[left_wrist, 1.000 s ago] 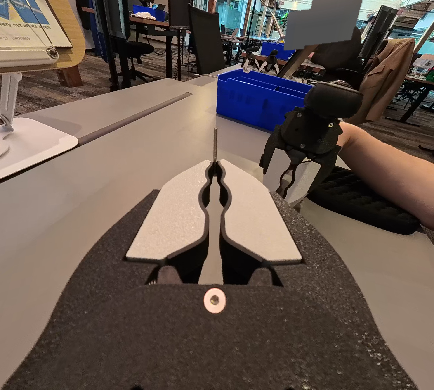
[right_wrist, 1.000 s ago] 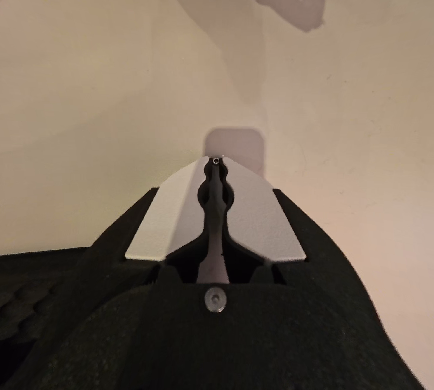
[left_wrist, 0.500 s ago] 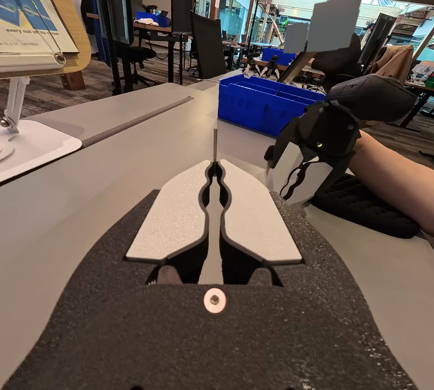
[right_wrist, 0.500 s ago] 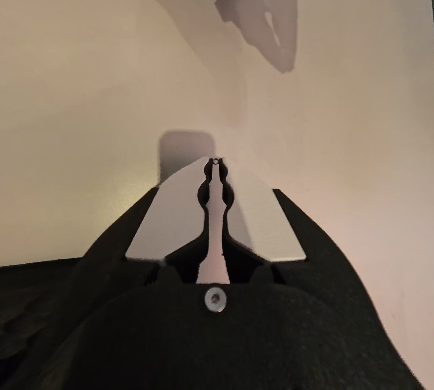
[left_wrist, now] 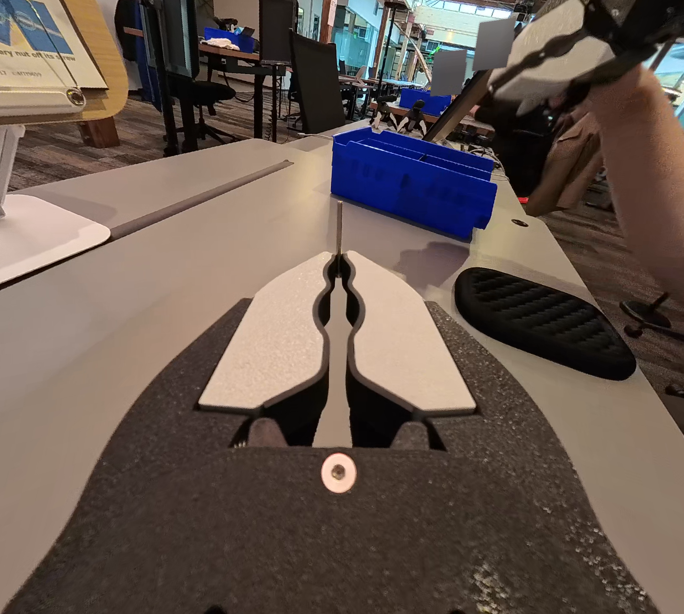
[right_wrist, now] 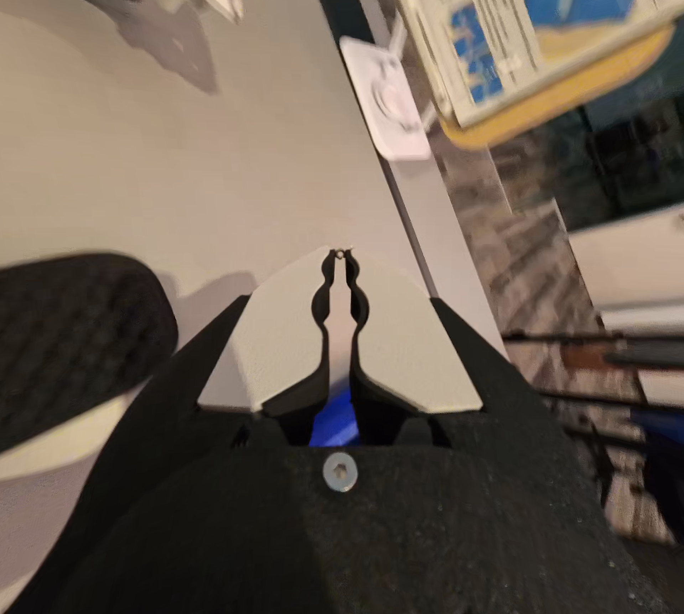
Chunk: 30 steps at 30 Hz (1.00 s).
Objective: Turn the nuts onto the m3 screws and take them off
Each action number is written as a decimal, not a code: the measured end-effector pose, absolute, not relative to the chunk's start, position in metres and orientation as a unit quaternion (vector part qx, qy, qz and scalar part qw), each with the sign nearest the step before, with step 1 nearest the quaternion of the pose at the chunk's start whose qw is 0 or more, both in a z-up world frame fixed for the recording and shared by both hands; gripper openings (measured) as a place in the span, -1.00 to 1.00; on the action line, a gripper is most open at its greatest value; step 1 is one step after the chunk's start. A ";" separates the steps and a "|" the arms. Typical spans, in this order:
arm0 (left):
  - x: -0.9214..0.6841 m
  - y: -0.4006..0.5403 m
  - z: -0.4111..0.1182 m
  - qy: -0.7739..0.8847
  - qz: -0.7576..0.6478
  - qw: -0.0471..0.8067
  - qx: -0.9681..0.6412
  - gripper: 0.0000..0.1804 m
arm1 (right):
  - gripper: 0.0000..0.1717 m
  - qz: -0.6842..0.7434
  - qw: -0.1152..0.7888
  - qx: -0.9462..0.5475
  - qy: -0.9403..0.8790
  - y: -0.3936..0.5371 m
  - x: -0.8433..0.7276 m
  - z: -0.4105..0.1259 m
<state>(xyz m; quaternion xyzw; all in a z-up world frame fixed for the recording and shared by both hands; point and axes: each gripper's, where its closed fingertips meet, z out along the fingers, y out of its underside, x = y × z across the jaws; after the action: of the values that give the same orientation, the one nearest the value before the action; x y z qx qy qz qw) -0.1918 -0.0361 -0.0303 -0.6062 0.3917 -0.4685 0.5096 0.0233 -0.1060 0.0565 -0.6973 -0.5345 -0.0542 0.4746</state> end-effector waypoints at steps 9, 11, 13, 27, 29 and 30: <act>-0.193 -0.033 -0.030 0.387 -0.461 0.517 -0.608 -0.98 | -0.94 0.003 0.276 -0.919 -0.282 -0.117 0.241 -0.055; -0.195 -0.031 -0.029 0.382 -0.462 0.519 -0.609 -0.98 | -0.94 0.004 0.229 -0.932 -0.281 -0.116 0.252 -0.089; -0.197 -0.029 -0.029 0.374 -0.467 0.518 -0.611 -0.98 | -0.93 -0.005 0.188 -0.938 -0.292 -0.116 0.256 -0.116; -0.195 -0.029 -0.032 0.381 -0.463 0.513 -0.614 -0.98 | -0.93 0.015 0.155 -0.939 -0.306 -0.110 0.256 -0.156; -0.195 -0.029 -0.032 0.381 -0.463 0.514 -0.613 -0.98 | -0.94 0.016 0.159 -0.939 -0.304 -0.110 0.256 -0.155; -0.195 -0.029 -0.031 0.382 -0.463 0.514 -0.613 -0.98 | -0.94 0.016 0.163 -0.939 -0.303 -0.110 0.256 -0.154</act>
<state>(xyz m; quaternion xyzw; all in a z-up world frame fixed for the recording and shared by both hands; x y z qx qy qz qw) -0.1949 -0.0293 -0.0311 -0.6129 0.3818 -0.4628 0.5141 0.2561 -0.1096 -0.1542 -0.9389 -0.3029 0.0163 0.1627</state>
